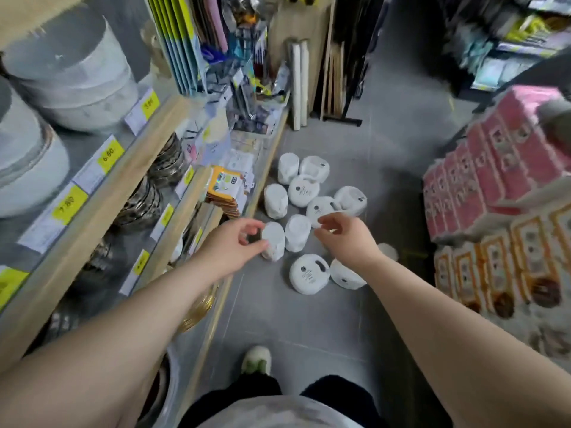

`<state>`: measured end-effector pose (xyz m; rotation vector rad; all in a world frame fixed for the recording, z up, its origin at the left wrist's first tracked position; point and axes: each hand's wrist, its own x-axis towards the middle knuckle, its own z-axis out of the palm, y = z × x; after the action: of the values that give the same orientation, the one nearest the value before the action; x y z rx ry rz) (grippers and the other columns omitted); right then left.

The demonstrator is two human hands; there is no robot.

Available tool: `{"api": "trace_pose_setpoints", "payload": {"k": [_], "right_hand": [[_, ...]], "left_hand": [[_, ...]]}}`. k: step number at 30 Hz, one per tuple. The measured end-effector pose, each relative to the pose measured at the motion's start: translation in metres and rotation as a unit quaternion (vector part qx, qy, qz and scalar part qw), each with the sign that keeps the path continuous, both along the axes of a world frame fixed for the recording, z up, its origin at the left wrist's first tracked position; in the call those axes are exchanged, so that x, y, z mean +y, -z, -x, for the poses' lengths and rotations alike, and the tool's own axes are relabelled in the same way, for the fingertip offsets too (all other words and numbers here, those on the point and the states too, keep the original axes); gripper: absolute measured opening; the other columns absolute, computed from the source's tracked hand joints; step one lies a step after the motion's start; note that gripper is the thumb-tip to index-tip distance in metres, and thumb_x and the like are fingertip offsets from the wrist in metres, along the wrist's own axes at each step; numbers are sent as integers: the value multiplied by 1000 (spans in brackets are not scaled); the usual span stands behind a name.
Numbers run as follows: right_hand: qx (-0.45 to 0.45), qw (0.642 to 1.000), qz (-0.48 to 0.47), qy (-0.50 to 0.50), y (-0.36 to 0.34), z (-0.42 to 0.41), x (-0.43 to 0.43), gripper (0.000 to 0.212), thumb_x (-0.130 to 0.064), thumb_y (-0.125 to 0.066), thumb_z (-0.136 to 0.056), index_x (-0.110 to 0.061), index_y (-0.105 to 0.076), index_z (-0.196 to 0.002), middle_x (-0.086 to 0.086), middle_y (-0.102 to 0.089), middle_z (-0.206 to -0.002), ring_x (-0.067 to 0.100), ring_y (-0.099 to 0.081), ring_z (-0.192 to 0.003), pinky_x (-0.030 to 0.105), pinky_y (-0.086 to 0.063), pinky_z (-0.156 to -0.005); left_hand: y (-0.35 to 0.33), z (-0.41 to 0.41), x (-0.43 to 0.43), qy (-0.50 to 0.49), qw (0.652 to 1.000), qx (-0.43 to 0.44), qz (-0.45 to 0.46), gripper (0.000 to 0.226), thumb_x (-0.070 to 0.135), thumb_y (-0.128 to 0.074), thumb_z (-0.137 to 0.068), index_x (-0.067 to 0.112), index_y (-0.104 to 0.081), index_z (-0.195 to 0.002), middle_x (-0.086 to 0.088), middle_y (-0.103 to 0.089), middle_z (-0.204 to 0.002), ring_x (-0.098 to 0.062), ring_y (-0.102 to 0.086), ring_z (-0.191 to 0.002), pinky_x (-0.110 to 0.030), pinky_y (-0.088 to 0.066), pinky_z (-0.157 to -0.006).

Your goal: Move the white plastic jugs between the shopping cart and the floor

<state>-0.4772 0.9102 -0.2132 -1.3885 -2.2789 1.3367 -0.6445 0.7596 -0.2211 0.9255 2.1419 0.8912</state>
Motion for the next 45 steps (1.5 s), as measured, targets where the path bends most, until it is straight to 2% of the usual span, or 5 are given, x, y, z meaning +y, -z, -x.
{"api": "trace_pose_setpoints", "payload": {"k": [19,30,32,37,45], "right_hand": [[-127,969,46,-208,233,177,249,33,-30,-62,-90,-18,-62,-121,-4,-64,-110,15,-58,-99,31,-49,-90],[-168,915,44,-365,550,253,264,53,-35,-66,-89,-29,-48,-138,0,-54,-133,15,-61,-99,17,-45,-71],[-169,898,27,-405,588,264,266,59,-36,-65,-89,-34,-41,-143,-3,-41,-148,20,-50,-123,25,-45,-96],[-200,862,-18,-466,633,291,265,78,-46,-66,-86,-45,-20,-149,-3,-13,-160,30,-14,-145,49,-22,-115],[-190,879,58,-434,641,306,265,94,-43,-80,-73,-46,-23,-148,1,-27,-152,27,-35,-136,38,-38,-104]], "left_hand": [[250,96,207,-211,970,-85,80,42,26,-74,-83,20,-59,-122,6,-59,-102,-5,-50,-69,-33,-48,-77],[542,102,223,-288,945,-129,91,79,30,-76,-79,34,-32,-145,4,-41,-139,-18,-46,-122,-41,-46,-97],[576,104,226,-284,945,-116,110,85,30,-75,-79,37,-25,-148,1,-29,-149,-23,-38,-133,-48,-41,-105],[634,110,234,-277,946,-133,102,110,41,-81,-69,42,-8,-150,0,-20,-151,-22,-32,-135,-41,-36,-101],[653,115,241,-327,926,-190,13,116,24,-86,-66,43,-9,-150,5,-33,-150,-16,-34,-134,-37,-36,-100]]}}
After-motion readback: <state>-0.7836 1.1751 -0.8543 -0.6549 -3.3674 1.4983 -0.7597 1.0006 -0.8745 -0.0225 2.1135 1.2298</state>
